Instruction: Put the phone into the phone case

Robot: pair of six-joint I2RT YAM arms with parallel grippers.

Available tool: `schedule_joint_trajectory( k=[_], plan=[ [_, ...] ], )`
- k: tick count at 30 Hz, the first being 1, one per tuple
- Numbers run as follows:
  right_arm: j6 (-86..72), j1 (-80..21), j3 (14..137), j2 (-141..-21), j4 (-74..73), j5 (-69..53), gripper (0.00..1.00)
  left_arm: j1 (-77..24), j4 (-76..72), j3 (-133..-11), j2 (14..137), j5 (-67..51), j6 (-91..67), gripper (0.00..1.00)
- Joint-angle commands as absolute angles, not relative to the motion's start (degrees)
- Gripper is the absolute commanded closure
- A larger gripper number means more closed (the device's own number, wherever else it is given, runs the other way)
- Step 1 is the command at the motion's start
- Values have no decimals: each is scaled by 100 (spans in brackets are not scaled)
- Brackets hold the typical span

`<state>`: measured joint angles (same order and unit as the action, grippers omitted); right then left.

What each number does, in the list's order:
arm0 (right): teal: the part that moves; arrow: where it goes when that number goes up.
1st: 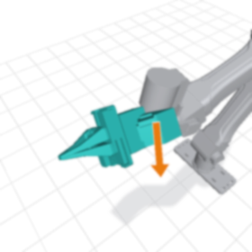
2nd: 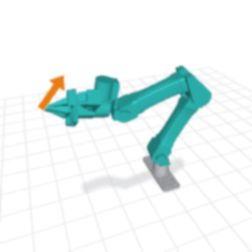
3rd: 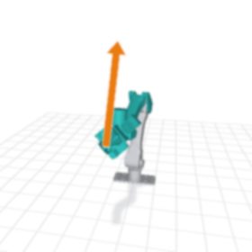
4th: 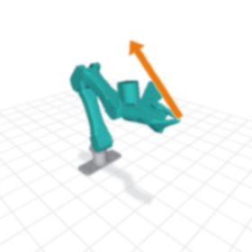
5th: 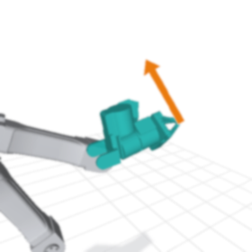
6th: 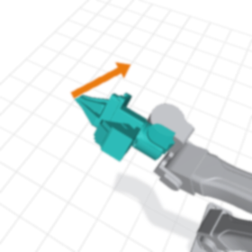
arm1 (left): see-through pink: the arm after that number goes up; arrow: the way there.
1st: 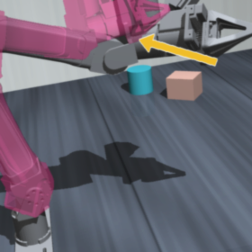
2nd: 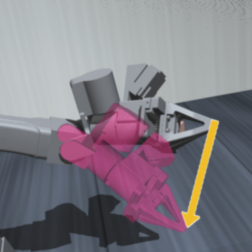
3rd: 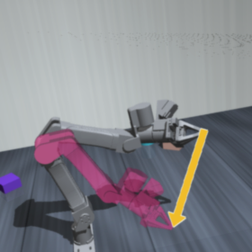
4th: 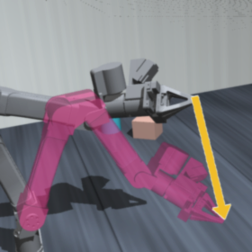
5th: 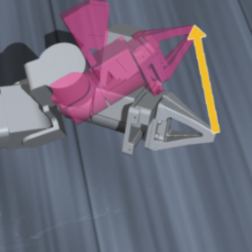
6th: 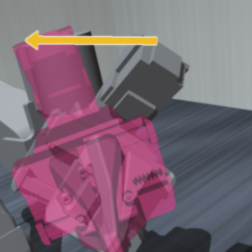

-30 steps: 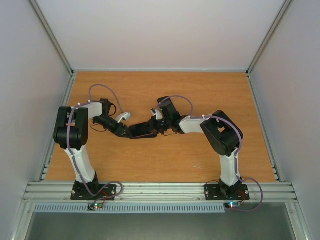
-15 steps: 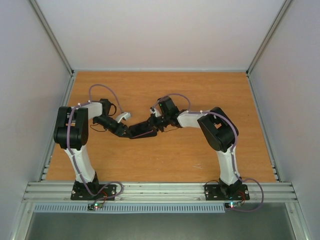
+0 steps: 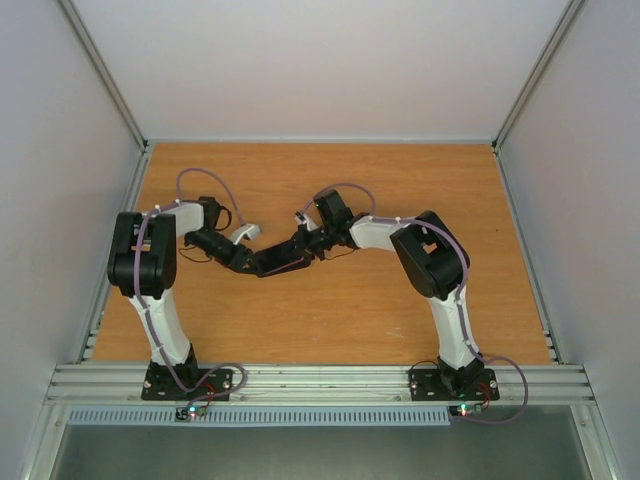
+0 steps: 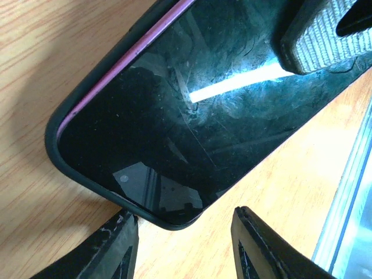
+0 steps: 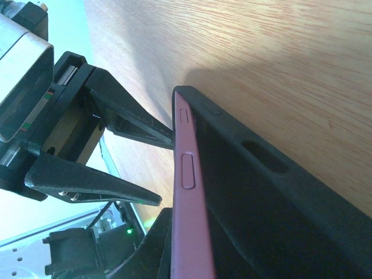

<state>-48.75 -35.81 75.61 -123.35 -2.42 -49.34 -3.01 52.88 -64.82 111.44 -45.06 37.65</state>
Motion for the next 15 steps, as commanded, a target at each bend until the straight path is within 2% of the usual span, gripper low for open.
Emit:
schedule_joint_trajectory(
  k=[1, 11, 12, 15],
  plan=[
    [-4777, -4190, 7572, -12962, -972, -4462, 99, -432, 4984, -6633, 11285, -4979, 3842, 55],
    [-4547, -4458, 7666, -12945, -1211, -4188, 98, -464, 5001, -6597, 11269, -4969, 3830, 55],
    [-4515, -4464, 7658, -12919, -1239, -4141, 94, -466, 5001, -6584, 11260, -4968, 3841, 55],
    [-4362, -4465, 7664, -12803, -1414, -3871, 75, -467, 5001, -6545, 11220, -4964, 3854, 55]
  ],
)
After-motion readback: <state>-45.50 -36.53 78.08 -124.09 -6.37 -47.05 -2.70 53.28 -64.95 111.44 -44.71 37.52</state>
